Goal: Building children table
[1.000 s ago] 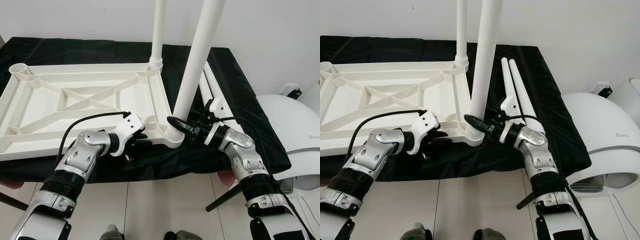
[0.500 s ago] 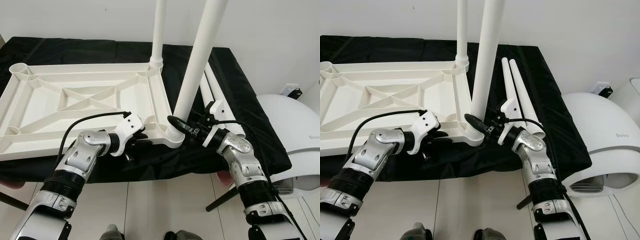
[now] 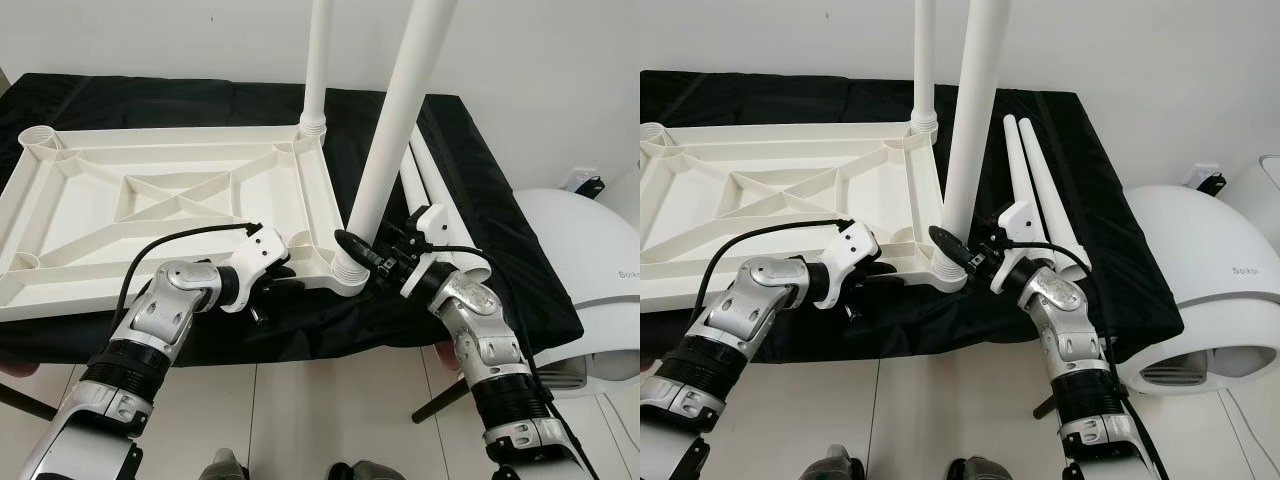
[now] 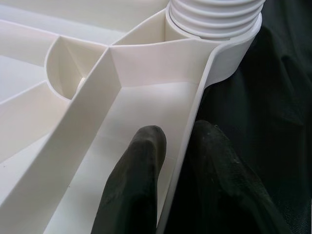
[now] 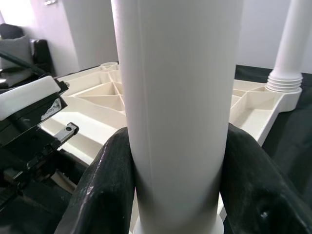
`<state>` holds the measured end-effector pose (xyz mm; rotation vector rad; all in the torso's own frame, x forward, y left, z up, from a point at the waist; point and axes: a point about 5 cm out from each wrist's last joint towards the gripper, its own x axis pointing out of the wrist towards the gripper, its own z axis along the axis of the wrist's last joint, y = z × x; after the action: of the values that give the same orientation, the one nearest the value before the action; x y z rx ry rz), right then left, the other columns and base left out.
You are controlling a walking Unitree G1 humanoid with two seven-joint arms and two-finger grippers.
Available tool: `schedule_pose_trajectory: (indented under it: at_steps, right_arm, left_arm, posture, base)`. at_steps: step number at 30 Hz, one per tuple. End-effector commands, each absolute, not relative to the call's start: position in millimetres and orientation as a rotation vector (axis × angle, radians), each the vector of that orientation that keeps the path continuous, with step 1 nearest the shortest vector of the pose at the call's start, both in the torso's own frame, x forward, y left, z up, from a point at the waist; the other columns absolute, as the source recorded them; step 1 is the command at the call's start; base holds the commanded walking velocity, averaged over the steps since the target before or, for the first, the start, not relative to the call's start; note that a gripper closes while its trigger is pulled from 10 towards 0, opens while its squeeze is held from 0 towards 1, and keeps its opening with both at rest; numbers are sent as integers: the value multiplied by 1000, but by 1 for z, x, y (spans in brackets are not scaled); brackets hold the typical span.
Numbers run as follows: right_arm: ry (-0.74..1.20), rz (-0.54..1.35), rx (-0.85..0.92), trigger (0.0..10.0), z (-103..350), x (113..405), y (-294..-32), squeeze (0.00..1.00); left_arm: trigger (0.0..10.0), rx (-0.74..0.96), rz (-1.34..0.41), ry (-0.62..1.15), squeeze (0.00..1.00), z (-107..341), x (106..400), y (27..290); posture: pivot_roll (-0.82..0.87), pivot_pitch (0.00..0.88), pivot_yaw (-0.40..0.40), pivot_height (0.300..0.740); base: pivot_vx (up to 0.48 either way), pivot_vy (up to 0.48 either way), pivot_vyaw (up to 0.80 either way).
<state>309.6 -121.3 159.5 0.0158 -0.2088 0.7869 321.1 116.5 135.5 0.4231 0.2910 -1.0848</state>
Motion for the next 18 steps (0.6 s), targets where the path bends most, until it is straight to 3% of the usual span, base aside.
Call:
schedule_pose_trajectory:
  at_steps: [1,18]
  right_arm:
    - [-147,761,33,10000,147,307,-119,0]
    - [-187,632,48,10000,148,301,-111,0]
  left_arm:
    - [10000,423,-1117,238,0,145,321,107]
    - [10000,426,-1118,238,0,145,322,107]
  posture:
    - [20,62,-37,740]
    - [19,53,-36,740]
  base:
    - [0,0,0]
    - [0,0,0]
